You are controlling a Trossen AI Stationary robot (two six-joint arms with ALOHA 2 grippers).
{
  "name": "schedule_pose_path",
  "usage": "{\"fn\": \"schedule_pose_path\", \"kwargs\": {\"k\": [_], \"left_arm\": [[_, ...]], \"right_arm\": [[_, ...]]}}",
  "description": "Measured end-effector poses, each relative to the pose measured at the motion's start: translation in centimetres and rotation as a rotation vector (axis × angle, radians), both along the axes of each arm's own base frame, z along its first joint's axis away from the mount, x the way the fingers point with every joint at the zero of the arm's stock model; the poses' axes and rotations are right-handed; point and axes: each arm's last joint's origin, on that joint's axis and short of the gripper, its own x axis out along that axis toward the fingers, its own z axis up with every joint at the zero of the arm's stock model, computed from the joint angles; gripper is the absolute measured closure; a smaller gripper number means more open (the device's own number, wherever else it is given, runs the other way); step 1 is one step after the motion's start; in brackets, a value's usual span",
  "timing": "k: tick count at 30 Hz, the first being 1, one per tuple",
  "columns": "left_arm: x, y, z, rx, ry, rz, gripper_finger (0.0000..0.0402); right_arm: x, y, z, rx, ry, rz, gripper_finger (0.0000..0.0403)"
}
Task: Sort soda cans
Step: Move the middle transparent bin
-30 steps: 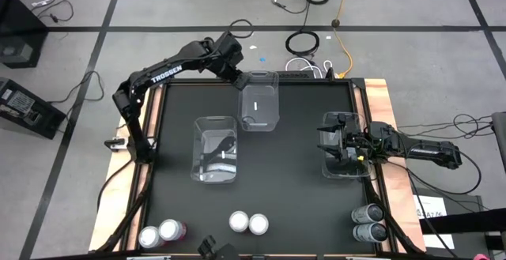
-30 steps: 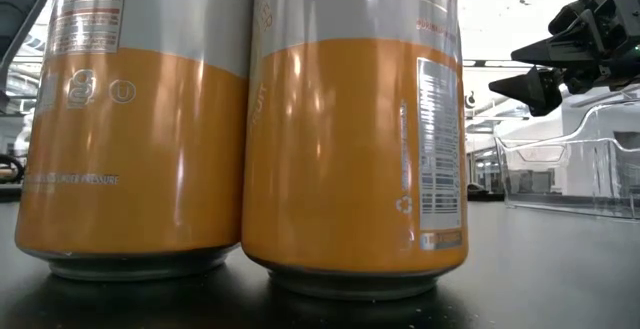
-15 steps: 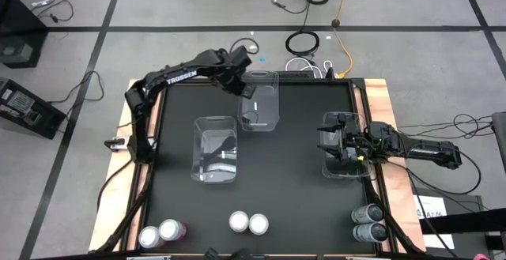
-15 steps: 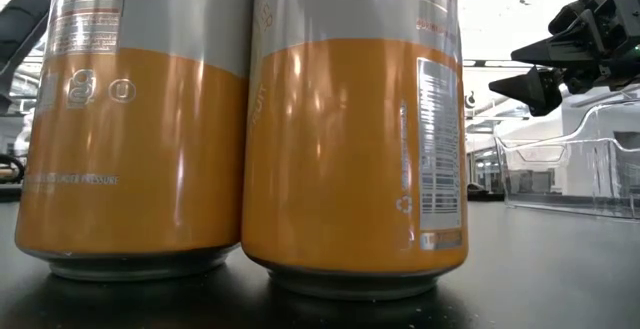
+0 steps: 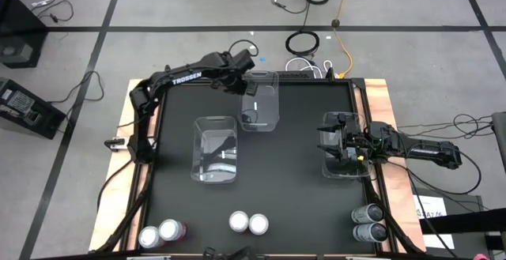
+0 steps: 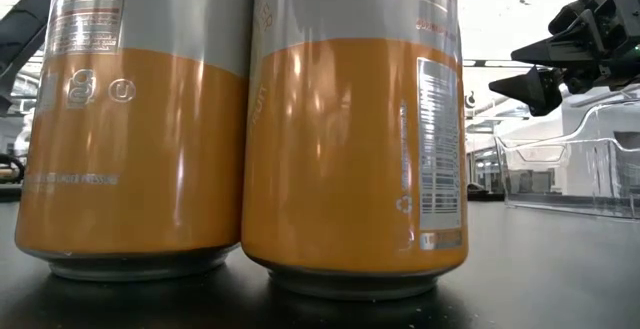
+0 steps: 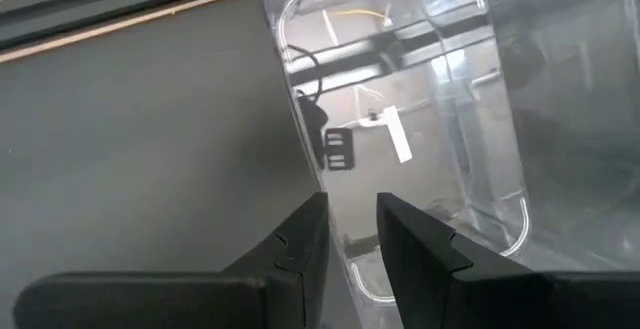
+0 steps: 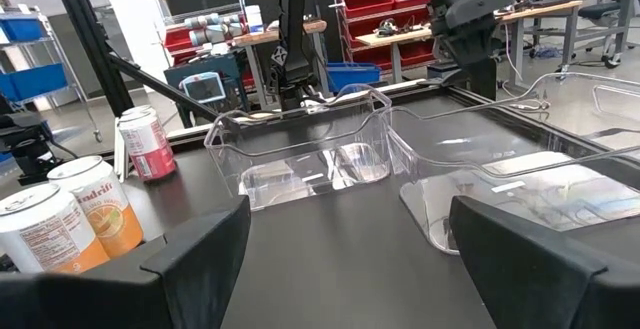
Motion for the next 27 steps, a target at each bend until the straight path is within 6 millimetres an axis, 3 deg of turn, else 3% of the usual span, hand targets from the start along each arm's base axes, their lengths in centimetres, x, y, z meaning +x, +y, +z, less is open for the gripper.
{"fn": "schedule_pose_path", "kwargs": {"k": [14, 27], "left_arm": [[0.1, 0.2, 0.0, 0.055, 0.015, 0.003, 0.0304], [-0.2, 0.1, -2.6, 0.028, 0.024, 0.025, 0.0304]], "right_arm": [[0.0, 0.0, 0.0, 0.000, 0.000, 0.000, 0.0067], [0.0, 0.0, 0.0, 0.000, 0.000, 0.000, 0.0067]]}}
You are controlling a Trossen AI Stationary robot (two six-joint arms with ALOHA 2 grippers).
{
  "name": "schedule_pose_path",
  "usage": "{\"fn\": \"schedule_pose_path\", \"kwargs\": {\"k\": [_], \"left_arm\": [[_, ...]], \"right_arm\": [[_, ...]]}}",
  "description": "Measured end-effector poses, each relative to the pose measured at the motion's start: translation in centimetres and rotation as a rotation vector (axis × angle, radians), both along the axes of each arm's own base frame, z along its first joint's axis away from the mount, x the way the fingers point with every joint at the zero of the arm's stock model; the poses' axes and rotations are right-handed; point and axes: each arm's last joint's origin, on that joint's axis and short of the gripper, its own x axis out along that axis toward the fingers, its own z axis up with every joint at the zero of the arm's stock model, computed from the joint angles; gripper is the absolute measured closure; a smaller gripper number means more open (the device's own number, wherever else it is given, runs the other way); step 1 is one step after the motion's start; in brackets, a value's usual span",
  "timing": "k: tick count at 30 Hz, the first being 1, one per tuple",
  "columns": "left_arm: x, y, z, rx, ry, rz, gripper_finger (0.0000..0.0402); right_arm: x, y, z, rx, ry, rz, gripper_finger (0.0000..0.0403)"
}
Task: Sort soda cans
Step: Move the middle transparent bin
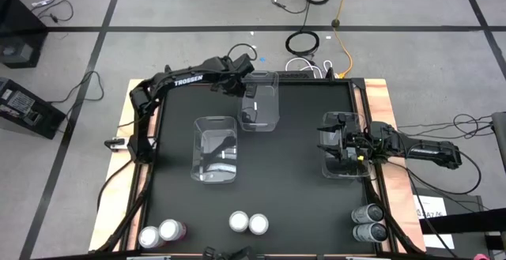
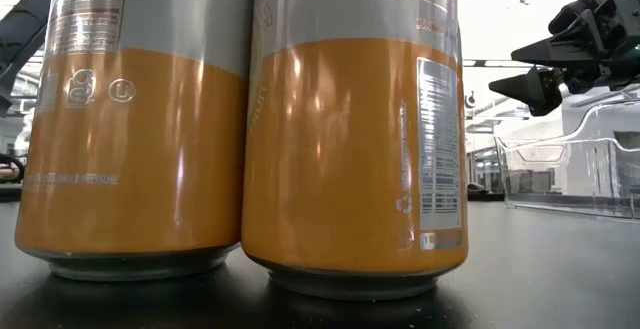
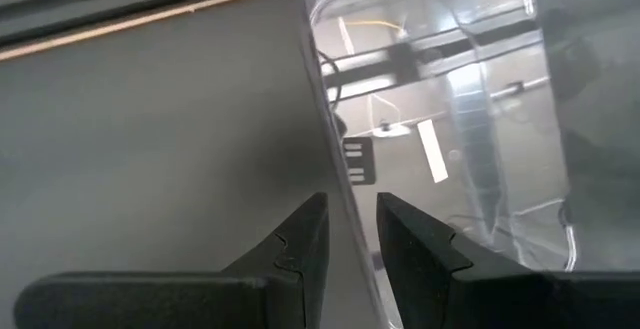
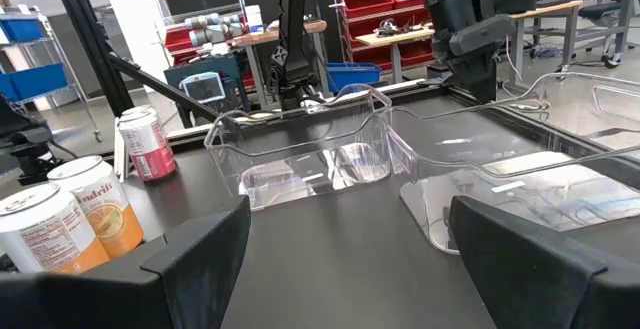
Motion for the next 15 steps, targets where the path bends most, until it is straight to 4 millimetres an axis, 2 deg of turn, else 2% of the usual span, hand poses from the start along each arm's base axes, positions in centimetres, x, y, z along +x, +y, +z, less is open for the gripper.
{"fn": "schedule_pose_path", "kwargs": {"k": [12, 15], "left_arm": [[0.0, -0.3, -1.7, -0.022, -0.020, 0.016, 0.0304], [0.1, -0.2, -1.7, -0.014, -0.032, 0.015, 0.0316]], "right_arm": [[0.0, 0.0, 0.0, 0.000, 0.000, 0.000, 0.0067], [0.0, 0.0, 0.0, 0.000, 0.000, 0.000, 0.0067]]}}
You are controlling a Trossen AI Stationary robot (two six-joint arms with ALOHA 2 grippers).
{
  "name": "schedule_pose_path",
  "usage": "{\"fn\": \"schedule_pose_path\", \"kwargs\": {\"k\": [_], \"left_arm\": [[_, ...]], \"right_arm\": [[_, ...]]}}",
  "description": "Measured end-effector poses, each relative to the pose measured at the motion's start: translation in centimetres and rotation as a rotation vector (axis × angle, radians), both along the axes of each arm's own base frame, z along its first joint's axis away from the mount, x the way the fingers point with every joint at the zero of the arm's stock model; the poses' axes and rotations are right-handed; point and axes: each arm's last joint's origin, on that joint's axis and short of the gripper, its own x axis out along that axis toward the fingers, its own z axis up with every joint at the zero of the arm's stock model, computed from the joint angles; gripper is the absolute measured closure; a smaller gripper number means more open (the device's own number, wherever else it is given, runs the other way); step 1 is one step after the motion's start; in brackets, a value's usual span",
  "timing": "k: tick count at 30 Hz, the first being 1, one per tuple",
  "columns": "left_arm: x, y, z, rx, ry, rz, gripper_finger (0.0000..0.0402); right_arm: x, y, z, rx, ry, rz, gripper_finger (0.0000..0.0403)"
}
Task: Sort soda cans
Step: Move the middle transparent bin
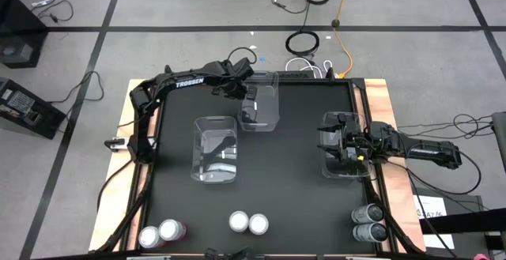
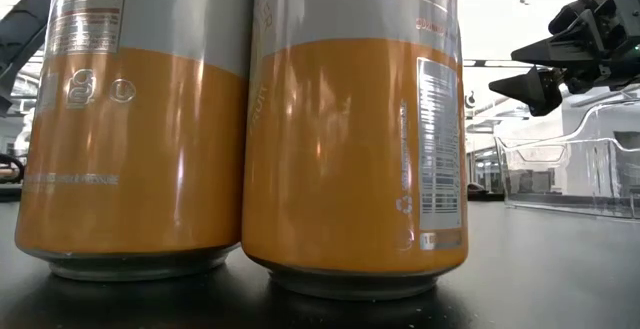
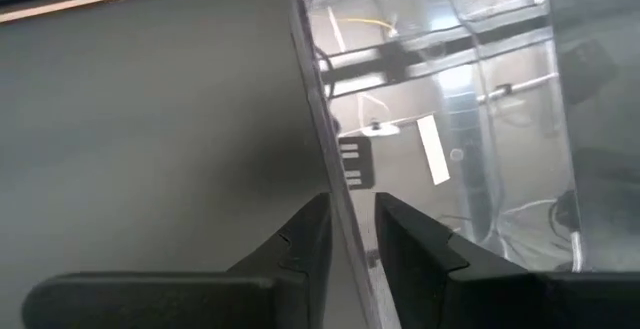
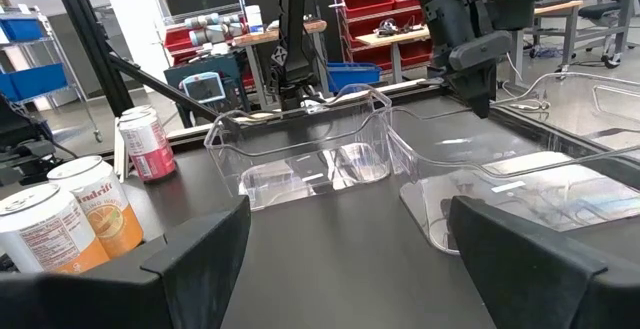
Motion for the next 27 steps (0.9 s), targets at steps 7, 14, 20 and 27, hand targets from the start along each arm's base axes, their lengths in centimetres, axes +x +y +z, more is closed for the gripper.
{"fn": "schedule_pose_path", "kwargs": {"k": [7, 14, 20, 27], "left_arm": [[0.1, 0.1, 0.0, 0.003, -0.009, 0.000, 0.0389], [0.3, -0.1, 0.2, -0.007, -0.028, -0.012, 0.0394], [1.6, -1.2, 1.4, 0.004, -0.085, -0.004, 0.0394], [3.6, -4.8, 1.8, -0.040, -0.116, 0.021, 0.0394]], "right_arm": [[0.0, 0.0, 0.0, 0.000, 0.000, 0.000, 0.0067], [0.0, 0.0, 0.0, 0.000, 0.000, 0.000, 0.0067], [0.0, 0.0, 0.0, 0.000, 0.000, -0.001, 0.0067], [0.0, 0.0, 0.0, 0.000, 0.000, 0.000, 0.0067]]}}
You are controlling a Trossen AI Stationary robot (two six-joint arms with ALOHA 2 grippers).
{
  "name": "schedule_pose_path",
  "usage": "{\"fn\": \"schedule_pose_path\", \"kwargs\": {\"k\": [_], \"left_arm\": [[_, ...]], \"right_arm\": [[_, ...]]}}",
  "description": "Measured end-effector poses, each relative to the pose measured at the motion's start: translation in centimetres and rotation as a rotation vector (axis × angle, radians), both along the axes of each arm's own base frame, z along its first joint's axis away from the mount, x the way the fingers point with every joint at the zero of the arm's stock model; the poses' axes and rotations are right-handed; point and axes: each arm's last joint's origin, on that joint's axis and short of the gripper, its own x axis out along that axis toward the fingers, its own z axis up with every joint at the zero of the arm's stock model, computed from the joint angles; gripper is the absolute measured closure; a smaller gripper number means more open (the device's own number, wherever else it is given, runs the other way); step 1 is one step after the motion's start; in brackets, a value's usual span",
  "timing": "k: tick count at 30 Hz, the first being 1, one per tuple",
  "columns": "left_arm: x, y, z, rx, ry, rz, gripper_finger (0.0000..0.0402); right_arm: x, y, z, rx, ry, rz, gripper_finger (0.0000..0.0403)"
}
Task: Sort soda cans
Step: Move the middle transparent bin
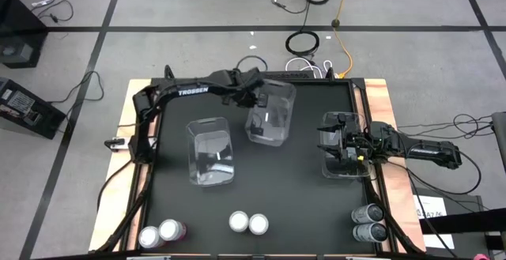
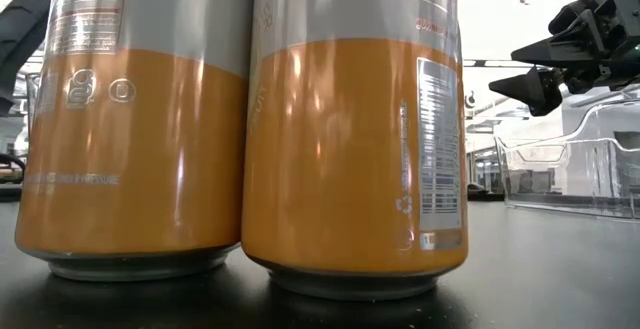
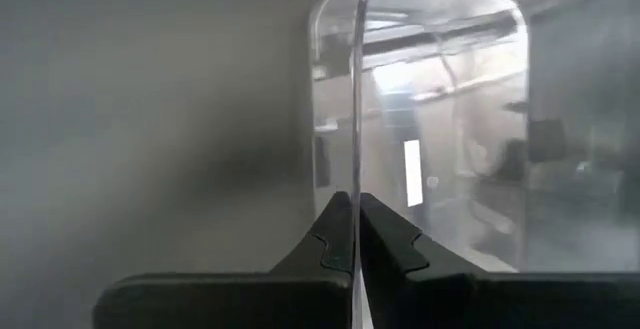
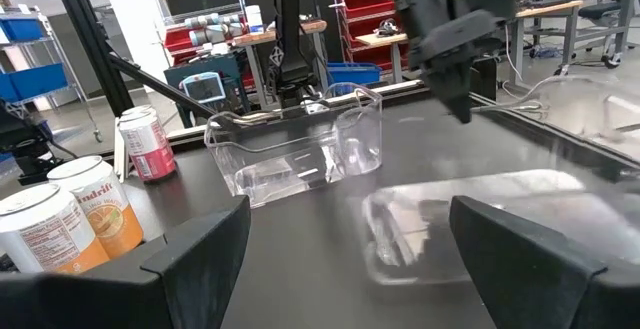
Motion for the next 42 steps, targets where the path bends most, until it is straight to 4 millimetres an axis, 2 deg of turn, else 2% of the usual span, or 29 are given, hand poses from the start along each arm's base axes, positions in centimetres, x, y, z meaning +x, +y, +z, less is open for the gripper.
{"fn": "schedule_pose_path", "kwargs": {"k": [13, 24, 30, 42], "left_arm": [[2.1, -8.9, -0.3, -0.040, 0.052, 0.059, 0.0394], [1.3, -14.2, -0.6, -0.057, 0.178, 0.155, 0.0391], [0.8, -15.4, -0.7, -0.047, 0.226, 0.184, 0.0386], [0.8, -15.3, -0.7, -0.043, 0.226, 0.181, 0.0383]], "right_arm": [[0.0, 0.0, 0.0, 0.000, 0.000, 0.000, 0.0067], [0.0, 0.0, 0.0, 0.000, 0.000, -0.001, 0.0067], [0.0, 0.0, 0.0, 0.000, 0.000, 0.000, 0.0067], [0.0, 0.0, 0.0, 0.000, 0.000, 0.000, 0.0067]]}}
